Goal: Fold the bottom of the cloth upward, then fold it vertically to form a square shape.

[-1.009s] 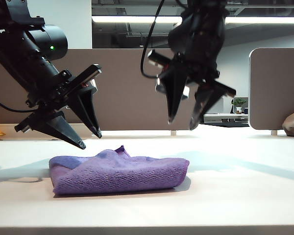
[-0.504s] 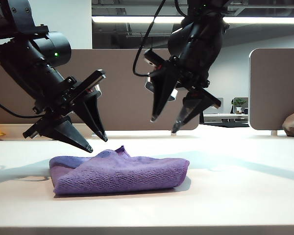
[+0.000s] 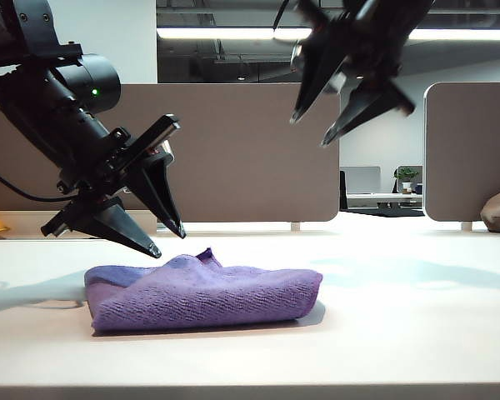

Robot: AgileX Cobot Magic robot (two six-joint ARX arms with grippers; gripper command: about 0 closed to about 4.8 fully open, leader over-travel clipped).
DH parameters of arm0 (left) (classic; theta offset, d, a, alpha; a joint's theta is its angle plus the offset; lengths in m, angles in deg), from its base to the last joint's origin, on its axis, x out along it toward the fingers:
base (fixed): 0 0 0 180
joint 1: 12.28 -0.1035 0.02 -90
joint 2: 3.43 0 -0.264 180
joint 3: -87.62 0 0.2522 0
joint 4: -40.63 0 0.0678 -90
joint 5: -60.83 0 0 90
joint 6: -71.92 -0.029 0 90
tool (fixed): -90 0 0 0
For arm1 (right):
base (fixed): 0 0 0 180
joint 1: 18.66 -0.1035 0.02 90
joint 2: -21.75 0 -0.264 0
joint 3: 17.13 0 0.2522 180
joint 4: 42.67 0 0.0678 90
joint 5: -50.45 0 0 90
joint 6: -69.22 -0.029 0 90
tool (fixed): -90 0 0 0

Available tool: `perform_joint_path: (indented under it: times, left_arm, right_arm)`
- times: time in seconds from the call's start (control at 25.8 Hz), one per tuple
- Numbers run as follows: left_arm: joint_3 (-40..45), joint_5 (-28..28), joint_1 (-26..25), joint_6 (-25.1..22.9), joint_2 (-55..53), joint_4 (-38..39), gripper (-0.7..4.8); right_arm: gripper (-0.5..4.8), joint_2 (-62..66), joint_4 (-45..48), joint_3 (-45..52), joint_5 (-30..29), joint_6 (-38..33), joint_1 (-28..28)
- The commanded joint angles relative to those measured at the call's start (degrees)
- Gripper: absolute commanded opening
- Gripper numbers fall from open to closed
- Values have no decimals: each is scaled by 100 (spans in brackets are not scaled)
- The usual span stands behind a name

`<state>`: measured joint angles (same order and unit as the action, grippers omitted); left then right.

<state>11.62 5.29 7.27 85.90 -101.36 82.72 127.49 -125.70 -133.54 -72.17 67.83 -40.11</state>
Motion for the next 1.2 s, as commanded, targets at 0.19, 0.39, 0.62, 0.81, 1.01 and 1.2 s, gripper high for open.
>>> perform_joint_path:
  times: [0.19,0.39,0.62,0.81,1.01,1.2]
  left_arm:
    - [-15,181,4,-48,26,111,178]
    - [-15,179,9,-46,26,131,178]
    - [-15,111,9,-42,26,-9,174]
    - [-15,-125,9,-2,20,-63,137]
    - [-15,-492,9,0,-2,-66,138]
    - [-17,-470,9,2,-149,-94,138]
  right_arm:
    - [234,-1419,960,1423,-72,-57,-17]
    - [234,-1746,1930,2159,-85,-208,-17]
    - [233,-1709,3928,3609,-638,-535,-11]
    - [233,-1561,4304,3915,-968,-960,42]
    - [233,-1528,4350,3917,-975,-1128,42]
    - [233,-1530,4345,3917,-1145,-1215,42]
